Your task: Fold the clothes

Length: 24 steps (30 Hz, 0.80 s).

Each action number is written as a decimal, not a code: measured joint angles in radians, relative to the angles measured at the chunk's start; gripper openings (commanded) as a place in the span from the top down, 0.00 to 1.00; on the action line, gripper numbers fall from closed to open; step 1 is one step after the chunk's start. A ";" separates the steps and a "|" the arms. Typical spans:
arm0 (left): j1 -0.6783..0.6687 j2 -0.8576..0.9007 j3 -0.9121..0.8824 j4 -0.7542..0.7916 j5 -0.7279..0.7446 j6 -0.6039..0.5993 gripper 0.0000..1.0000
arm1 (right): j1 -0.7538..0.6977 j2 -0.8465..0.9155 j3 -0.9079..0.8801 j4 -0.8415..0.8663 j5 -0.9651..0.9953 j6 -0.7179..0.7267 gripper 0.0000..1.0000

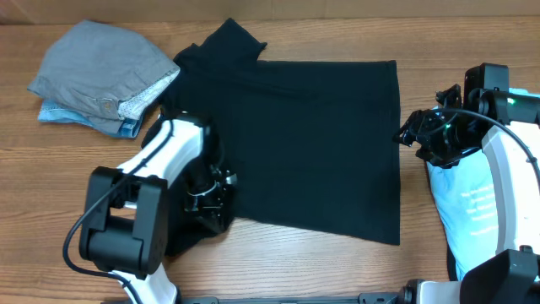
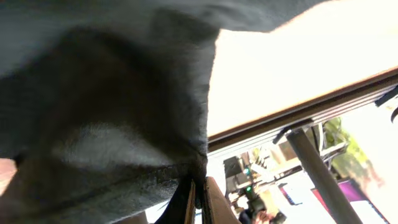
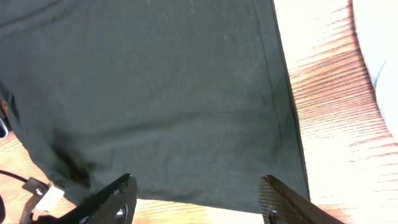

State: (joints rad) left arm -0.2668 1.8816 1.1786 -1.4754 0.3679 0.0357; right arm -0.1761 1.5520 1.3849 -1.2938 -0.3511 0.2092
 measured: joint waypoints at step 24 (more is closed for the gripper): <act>-0.006 0.000 0.026 0.063 -0.096 -0.182 0.53 | 0.000 0.000 -0.006 0.082 0.018 0.005 0.18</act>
State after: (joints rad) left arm -0.2733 1.8816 1.2041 -1.4124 0.2722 -0.1467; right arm -0.1761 1.5524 1.3792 -1.2121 -0.3328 0.2142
